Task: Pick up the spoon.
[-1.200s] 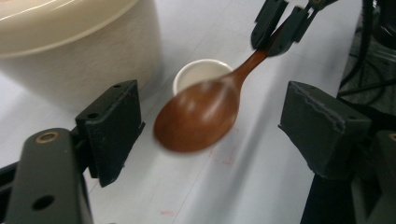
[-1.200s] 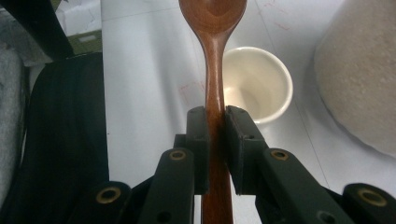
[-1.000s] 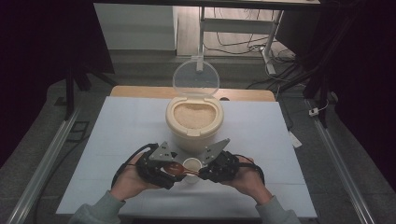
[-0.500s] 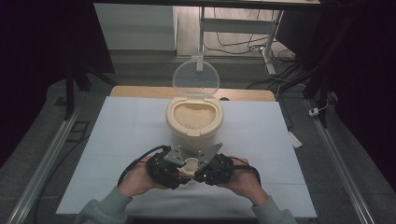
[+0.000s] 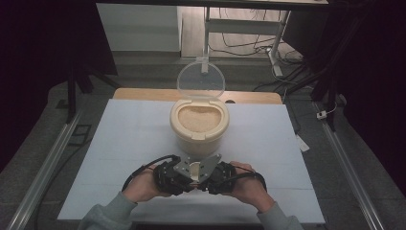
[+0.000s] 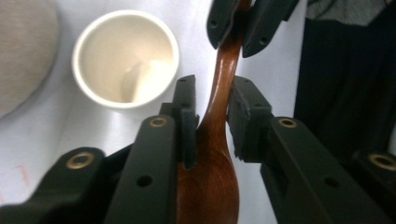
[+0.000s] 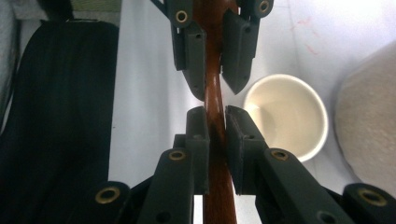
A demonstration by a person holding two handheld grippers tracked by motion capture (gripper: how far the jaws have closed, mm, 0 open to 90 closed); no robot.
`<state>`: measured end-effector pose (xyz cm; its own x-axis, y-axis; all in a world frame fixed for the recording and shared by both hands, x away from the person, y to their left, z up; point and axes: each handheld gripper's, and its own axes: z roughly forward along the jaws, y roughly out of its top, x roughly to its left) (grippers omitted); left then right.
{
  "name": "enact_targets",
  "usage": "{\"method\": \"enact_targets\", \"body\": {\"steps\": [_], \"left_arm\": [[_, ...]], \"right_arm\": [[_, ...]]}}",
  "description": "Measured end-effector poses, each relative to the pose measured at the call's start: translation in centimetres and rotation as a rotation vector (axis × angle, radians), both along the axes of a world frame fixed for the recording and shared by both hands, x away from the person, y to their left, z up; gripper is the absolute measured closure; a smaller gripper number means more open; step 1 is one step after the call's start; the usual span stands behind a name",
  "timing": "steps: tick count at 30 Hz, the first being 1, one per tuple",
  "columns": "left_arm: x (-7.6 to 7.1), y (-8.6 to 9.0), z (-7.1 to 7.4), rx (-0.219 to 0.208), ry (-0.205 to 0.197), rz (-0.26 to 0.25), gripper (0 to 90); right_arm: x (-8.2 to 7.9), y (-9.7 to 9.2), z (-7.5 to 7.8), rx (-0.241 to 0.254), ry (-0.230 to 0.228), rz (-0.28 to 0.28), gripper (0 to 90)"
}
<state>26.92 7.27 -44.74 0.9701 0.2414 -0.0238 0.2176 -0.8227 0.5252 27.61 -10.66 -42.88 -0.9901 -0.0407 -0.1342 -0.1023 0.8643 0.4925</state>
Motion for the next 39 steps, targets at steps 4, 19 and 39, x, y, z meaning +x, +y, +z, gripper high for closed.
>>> {"method": "enact_targets", "body": {"steps": [4, 19, 39], "left_arm": [[-0.1, -0.1, -0.3, 0.002, 0.029, -0.03, 77.4], [0.2, 1.1, 0.3, -0.069, -0.058, 0.088, 78.1], [0.0, 2.1, 1.2, -0.206, -0.191, 0.211, 78.2]], "right_arm": [[-0.1, 0.0, -0.2, -0.008, 0.0, 0.024, 78.9], [1.6, -3.0, 1.2, 0.315, 0.012, -0.244, 54.4], [2.0, -6.8, -0.3, 0.59, 0.101, -0.665, 29.5]]}}
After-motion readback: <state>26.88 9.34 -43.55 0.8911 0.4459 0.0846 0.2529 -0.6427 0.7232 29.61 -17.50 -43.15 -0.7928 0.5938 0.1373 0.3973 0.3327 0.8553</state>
